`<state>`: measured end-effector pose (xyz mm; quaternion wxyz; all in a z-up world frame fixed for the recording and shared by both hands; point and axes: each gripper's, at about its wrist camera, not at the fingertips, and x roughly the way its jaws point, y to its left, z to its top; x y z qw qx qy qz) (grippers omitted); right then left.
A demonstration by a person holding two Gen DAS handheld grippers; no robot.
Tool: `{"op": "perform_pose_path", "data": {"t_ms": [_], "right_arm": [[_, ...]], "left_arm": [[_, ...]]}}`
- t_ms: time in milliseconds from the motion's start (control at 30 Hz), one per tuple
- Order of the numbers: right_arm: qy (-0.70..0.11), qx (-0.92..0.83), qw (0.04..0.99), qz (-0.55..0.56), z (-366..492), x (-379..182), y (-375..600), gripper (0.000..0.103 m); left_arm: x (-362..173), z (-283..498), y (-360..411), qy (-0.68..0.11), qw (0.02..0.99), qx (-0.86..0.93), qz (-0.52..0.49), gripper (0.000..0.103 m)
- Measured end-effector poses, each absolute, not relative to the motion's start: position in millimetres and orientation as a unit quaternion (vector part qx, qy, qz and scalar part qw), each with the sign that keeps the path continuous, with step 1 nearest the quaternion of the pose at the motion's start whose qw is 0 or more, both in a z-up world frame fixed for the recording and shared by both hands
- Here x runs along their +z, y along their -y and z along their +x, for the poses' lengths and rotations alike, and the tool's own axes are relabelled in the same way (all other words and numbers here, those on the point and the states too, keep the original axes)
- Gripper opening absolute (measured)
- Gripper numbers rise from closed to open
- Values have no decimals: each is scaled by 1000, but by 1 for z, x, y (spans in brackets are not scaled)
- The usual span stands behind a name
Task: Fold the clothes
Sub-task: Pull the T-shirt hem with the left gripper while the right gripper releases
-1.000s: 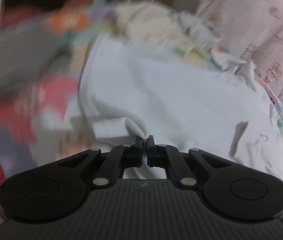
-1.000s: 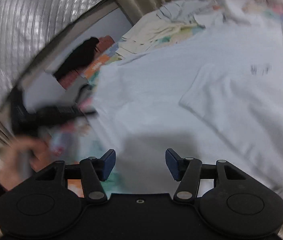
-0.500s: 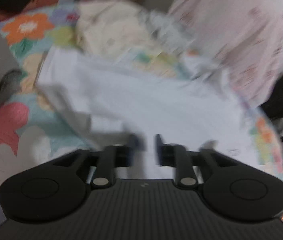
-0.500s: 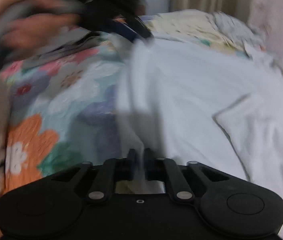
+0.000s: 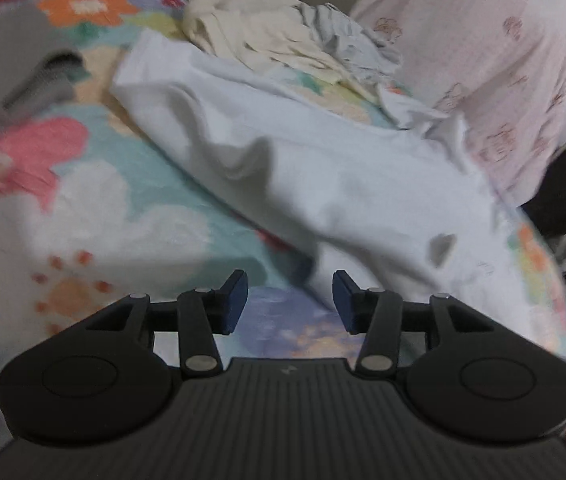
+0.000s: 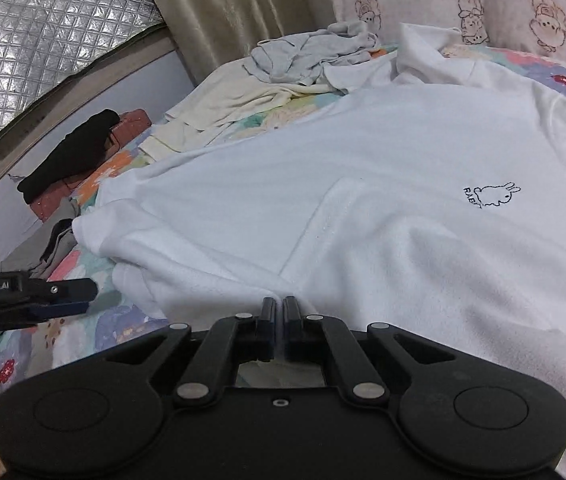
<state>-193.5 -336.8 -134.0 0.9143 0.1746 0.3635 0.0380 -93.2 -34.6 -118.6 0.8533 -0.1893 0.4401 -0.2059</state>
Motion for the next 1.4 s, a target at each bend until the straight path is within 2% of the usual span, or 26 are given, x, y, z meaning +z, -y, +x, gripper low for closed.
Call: {"op": "perform_pose_path", "data": {"t_ms": [167,400,433,467,500,567,633,700,833,900,967,1033,1100,1267,1400], "right_arm": [[-370,40,910,182,-183,-141,337,3],[-372,41,907,192,-180,-144,339,3],[-373,41,908,185,-181,-143,337,4],[-373,41,910,179,-181,-143,335,4],[-374,42,910,175,-182,-142,333,4],[-375,45,911,167,-183,-140,330,5],[-380,45,909,164,-185,-137,330,9],[-394,54,903,160,-186,-139,328,18],[-407,67,898,153,-196,-132,324,29],[-411,75,891,179,-203,-124,327,36],[-421,79,871,240,-218,-114,334,38],[-394,97,883,237,-238,-92,334,43],[-370,99,899,210,-250,-73,332,56],[-359,78,903,222,-261,-57,353,57],[-385,27,896,219,-268,-66,378,57]], "left_arm": [[-131,-78,43,-442,826,-240,-254,53],[-164,-62,57,-485,778,-234,-322,51],[-163,-62,58,-486,781,-232,-317,42],[-159,-64,60,-485,791,-228,-295,19],[-155,-66,63,-484,801,-223,-271,11],[-146,-72,57,-483,802,-217,-278,7],[-138,-78,52,-481,801,-210,-287,7],[-128,-88,40,-483,801,-197,-295,7],[-101,-110,15,-485,810,-178,-277,7],[-84,-122,5,-480,823,-171,-250,7],[-63,-137,-3,-481,837,-170,-196,7],[-39,-157,-10,-460,864,-159,-131,7],[-19,-175,-20,-444,877,-152,-100,7],[-5,-202,-39,-464,869,-146,-96,7],[-44,-207,-29,-522,843,-121,-52,7]]}}
